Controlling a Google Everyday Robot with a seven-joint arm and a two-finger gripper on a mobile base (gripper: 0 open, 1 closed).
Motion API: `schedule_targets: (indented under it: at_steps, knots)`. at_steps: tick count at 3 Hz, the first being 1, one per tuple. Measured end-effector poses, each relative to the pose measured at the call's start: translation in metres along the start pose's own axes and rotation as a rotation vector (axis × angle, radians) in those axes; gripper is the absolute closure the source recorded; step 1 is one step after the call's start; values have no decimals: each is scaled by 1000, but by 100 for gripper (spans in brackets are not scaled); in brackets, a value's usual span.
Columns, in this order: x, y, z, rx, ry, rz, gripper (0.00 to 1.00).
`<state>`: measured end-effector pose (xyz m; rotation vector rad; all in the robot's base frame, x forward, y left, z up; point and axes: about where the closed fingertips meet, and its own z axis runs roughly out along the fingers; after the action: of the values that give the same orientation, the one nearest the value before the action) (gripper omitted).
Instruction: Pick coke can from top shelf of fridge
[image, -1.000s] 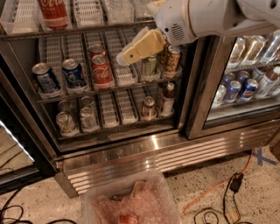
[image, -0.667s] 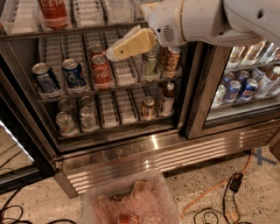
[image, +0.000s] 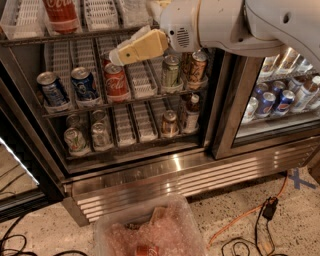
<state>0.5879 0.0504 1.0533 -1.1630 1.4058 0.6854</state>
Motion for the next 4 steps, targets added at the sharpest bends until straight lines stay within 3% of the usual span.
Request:
schedule_targets:
  at_steps: [2, 4]
  knots:
    - [17, 0, 44, -82, -22, 38, 0]
    - [-1, -3, 88, -133, -108, 20, 0]
